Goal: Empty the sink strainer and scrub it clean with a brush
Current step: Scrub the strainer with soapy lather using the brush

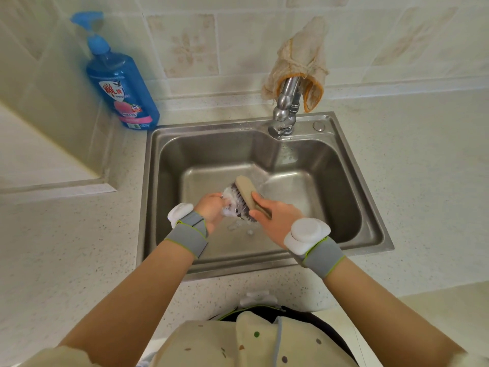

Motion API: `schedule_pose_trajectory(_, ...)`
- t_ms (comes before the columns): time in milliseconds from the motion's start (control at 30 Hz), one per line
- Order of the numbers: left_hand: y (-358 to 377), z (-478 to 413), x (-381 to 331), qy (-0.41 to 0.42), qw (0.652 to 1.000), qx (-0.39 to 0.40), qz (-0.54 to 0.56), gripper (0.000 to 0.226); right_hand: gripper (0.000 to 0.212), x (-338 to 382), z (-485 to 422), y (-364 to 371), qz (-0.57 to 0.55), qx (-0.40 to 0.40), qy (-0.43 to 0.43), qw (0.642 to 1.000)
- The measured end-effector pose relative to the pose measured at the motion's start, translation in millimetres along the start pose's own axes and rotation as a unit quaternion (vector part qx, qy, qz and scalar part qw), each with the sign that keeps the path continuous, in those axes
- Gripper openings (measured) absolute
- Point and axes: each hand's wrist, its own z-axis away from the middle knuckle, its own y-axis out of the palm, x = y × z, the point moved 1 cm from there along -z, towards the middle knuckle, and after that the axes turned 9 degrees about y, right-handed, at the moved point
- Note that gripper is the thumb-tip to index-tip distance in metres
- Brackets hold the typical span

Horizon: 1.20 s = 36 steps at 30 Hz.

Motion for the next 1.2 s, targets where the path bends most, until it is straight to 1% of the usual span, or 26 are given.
schedule_pose_trajectory(100, 2, 4, 0, -0.003, 1.000, 0.024, -0.010, 0.034, 0.049, -5, -10, -6, -0.013, -0.017, 0.037, 0.999)
schedule_pose_trajectory(200, 3, 3, 0, 0.008, 1.000, 0.019, 0.001, 0.034, 0.049, -2, 7, -2, 0.015, 0.000, -0.005, 1.000)
schedule_pose_trajectory(267, 4, 0, 3, 0.014, 1.000, 0.008, -0.003, 0.036, 0.049, -2, 7, -1, 0.008, 0.004, -0.010, 1.000)
schedule_pose_trajectory(400, 12, 11, -3, 0.031, 0.998, 0.022, -0.045, 0.037, 0.049, -11, -16, -8, -0.047, -0.015, 0.052, 0.997)
schedule_pose_trajectory(433, 13, 13, -5, 0.028, 0.999, 0.021, -0.040, 0.034, 0.049, -11, -15, -7, -0.054, -0.011, 0.051, 0.997)
schedule_pose_trajectory(500, 11, 12, -7, 0.024, 0.999, 0.028, 0.001, 0.020, 0.049, -12, -9, -3, -0.068, -0.009, 0.036, 0.997)
schedule_pose_trajectory(533, 9, 12, -7, 0.024, 0.999, 0.039, 0.004, 0.019, 0.048, -12, -7, -1, -0.077, -0.009, 0.030, 0.997)
schedule_pose_trajectory(567, 7, 12, -7, 0.033, 0.999, 0.042, -0.007, 0.022, 0.048, -13, -8, -1, -0.081, -0.008, 0.031, 0.996)
schedule_pose_trajectory(633, 4, 12, -6, 0.058, 0.997, 0.033, -0.040, 0.013, 0.048, -14, -14, -4, -0.094, -0.008, 0.048, 0.994)
schedule_pose_trajectory(700, 6, 12, -4, 0.080, 0.992, 0.036, -0.091, 0.024, 0.049, -15, -15, -6, -0.095, -0.009, 0.060, 0.994)
schedule_pose_trajectory(733, 6, 13, -5, 0.095, 0.987, 0.041, -0.121, 0.025, 0.049, -14, -13, -5, -0.085, -0.005, 0.049, 0.995)
schedule_pose_trajectory(833, 4, 14, -6, 0.117, 0.973, 0.055, -0.190, 0.007, 0.048, -10, -7, -2, -0.060, 0.009, 0.018, 0.998)
schedule_pose_trajectory(900, 5, 14, -5, 0.121, 0.964, 0.064, -0.228, 0.013, 0.049, -12, -13, -5, -0.059, -0.001, 0.034, 0.998)
schedule_pose_trajectory(967, 8, 14, -2, 0.126, 0.960, 0.065, -0.243, 0.019, 0.049, -13, -15, -6, -0.055, -0.011, 0.044, 0.997)
schedule_pose_trajectory(1067, 5, 11, -1, 0.129, 0.960, 0.057, -0.242, 0.014, 0.049, -5, -3, 4, -0.021, 0.002, 0.004, 1.000)
schedule_pose_trajectory(1100, 4, 10, 0, 0.128, 0.959, 0.055, -0.246, 0.011, 0.048, -4, -3, 5, -0.018, 0.002, 0.004, 1.000)
schedule_pose_trajectory(1200, 5, 9, 0, 0.128, 0.951, 0.067, -0.273, 0.017, 0.049, -8, -19, -4, -0.038, -0.015, 0.052, 0.998)
